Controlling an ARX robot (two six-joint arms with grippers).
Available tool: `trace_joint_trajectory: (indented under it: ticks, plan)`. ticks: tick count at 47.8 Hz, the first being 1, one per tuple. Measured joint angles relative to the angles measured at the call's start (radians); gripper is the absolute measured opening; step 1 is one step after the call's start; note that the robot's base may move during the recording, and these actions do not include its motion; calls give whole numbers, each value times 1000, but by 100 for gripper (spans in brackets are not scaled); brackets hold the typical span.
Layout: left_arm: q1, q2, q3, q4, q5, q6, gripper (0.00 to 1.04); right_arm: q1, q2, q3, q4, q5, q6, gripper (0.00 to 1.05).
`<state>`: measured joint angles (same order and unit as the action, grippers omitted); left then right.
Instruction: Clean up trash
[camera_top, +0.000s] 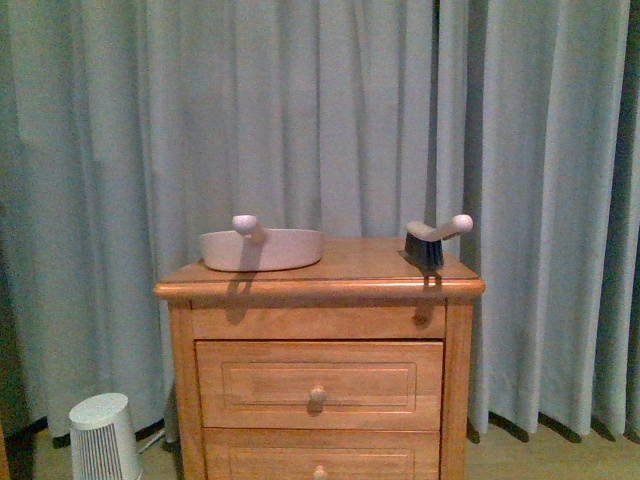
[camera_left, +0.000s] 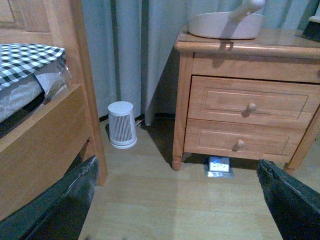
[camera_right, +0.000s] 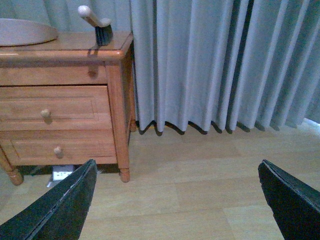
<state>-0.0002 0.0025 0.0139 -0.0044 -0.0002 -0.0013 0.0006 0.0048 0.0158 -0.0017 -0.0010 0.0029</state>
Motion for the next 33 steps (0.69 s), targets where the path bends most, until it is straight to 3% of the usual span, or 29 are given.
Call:
trace_joint_trajectory:
  ticks: [33]
  plan:
    - [0, 0, 0, 0, 0, 0, 97, 0, 0, 0, 0, 0, 0, 97]
